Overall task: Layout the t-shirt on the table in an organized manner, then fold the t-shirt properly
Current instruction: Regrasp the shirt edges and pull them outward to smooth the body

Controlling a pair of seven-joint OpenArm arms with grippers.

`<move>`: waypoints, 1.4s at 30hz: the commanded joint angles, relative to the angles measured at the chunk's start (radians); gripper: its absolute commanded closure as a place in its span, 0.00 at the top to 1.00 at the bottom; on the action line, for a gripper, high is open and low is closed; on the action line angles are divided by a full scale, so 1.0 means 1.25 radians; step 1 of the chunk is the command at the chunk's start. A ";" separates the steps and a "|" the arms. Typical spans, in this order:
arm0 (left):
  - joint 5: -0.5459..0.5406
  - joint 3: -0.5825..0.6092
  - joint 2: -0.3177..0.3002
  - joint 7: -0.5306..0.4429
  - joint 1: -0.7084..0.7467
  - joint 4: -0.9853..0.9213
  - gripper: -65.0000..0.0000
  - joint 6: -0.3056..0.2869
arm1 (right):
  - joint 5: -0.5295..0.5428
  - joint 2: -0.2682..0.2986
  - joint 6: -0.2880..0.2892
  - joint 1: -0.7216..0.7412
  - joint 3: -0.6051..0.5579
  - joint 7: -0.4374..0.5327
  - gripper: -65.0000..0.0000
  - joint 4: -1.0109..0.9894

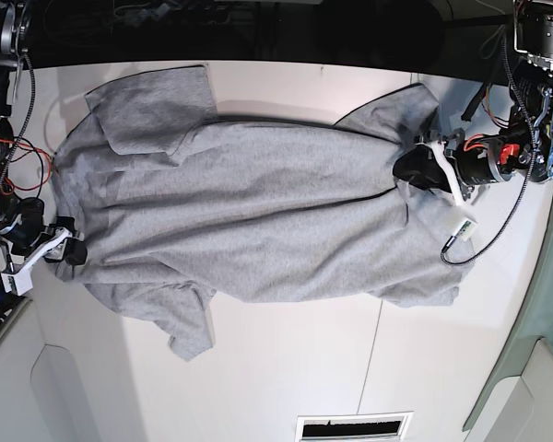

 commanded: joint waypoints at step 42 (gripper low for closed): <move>-0.027 -0.210 -0.075 -0.110 0.244 0.089 0.42 -0.025 | 0.034 0.011 0.001 0.020 0.007 0.013 0.45 0.013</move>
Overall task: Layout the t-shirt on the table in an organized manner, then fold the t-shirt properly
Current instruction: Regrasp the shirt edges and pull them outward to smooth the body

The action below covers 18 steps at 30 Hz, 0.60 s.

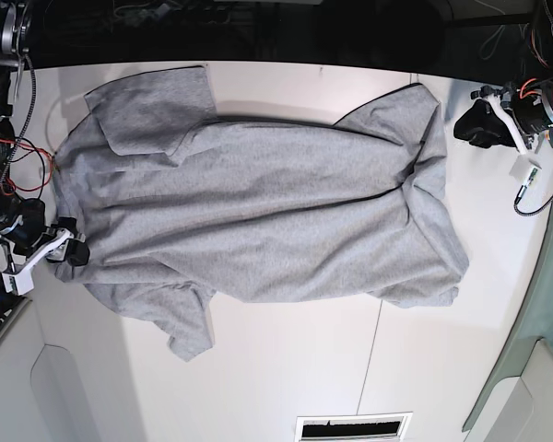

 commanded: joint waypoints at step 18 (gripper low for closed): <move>-0.123 -0.009 0.136 0.036 -0.020 -0.087 0.42 -0.008 | 0.033 0.016 0.003 0.019 0.006 0.014 0.45 0.013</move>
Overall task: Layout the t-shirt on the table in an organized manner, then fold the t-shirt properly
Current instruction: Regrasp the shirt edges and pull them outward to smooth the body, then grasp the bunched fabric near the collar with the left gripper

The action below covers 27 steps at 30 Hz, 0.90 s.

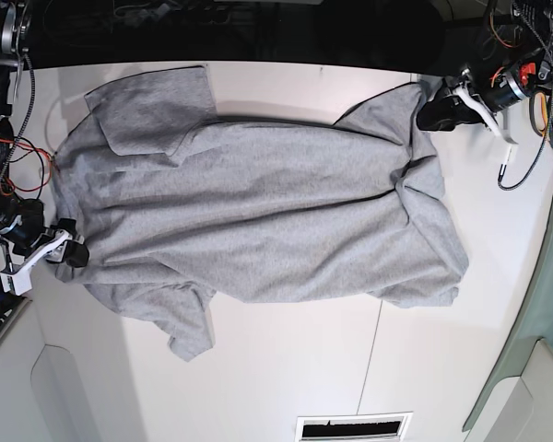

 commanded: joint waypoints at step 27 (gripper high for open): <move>-0.080 -0.068 -0.072 0.150 -0.024 0.186 0.07 -0.002 | 0.000 0.004 0.003 0.017 0.006 0.002 0.45 0.013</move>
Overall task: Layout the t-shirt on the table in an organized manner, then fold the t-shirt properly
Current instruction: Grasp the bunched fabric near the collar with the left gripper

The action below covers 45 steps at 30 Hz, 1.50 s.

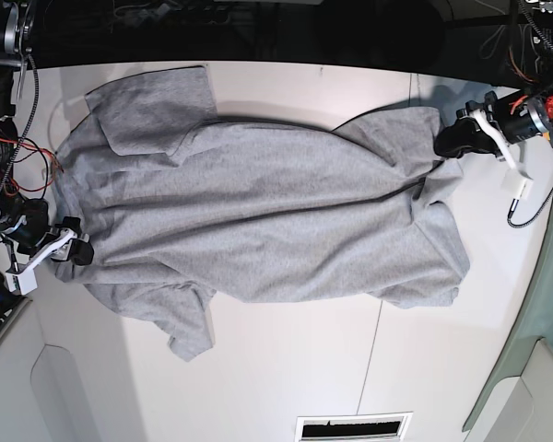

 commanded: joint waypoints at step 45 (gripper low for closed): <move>0.226 0.351 0.175 -0.086 -0.070 0.151 0.53 -0.009 | 0.013 -0.027 0.003 -0.020 0.006 0.008 0.45 0.013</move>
